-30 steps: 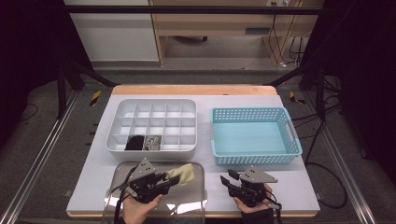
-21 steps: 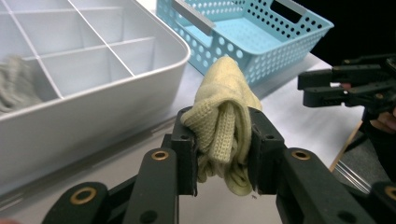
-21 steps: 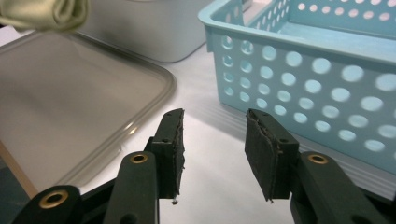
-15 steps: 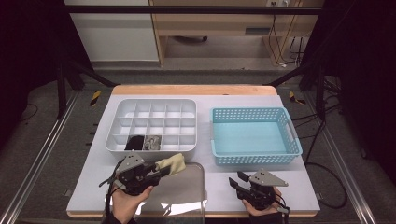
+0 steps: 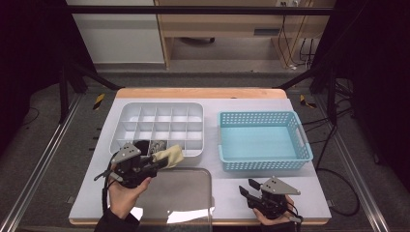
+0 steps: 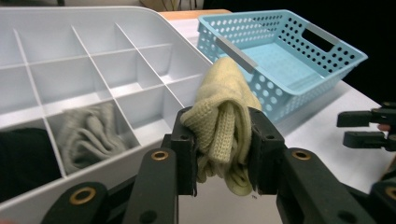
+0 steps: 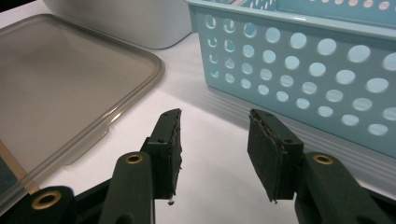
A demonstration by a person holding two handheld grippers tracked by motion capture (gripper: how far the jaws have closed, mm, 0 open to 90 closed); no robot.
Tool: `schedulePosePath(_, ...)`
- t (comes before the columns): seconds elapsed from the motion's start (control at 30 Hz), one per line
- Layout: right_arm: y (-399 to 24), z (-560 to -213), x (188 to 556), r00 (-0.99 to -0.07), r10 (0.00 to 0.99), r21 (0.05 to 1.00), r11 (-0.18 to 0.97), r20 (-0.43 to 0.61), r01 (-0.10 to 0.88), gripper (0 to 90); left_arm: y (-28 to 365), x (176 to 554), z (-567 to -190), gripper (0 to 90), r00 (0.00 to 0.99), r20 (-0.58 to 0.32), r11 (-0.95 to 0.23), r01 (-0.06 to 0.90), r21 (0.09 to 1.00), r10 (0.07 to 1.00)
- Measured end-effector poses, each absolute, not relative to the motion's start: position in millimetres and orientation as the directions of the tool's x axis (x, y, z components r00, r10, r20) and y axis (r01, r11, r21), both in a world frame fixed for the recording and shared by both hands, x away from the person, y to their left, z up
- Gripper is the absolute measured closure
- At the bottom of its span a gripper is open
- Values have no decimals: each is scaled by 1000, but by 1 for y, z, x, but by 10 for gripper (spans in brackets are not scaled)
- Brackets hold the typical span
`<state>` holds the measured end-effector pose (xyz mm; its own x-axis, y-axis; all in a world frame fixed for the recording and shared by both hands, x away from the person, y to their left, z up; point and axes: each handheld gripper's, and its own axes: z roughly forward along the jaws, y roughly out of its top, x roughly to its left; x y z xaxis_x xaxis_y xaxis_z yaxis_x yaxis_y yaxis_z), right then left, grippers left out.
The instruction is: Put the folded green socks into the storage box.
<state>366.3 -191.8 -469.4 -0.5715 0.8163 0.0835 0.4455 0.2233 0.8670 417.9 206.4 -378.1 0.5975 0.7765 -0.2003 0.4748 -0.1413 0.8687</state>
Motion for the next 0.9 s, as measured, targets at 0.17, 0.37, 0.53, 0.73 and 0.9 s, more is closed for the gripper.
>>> schedulePosePath(0.17,-191,-471,367,-573,815,865,227,84,448,545,209,428,-368,671,587,-183,-151,475,867,789)
schedulePosePath(0.37,-191,-472,368,-572,816,861,227,87,454,545,209,440,-357,671,573,-157,-167,472,866,805)
schedulePosePath(0.53,-191,-472,369,-574,814,862,229,86,453,545,207,453,-354,671,561,-144,-182,485,855,815)
schedulePosePath(0.73,-190,-474,370,-577,812,856,232,91,461,545,199,468,-359,671,546,-114,-220,508,833,830)
schedulePosePath(0.9,-191,-475,370,-576,813,855,233,90,463,545,193,479,-364,671,536,-107,-235,530,814,837)
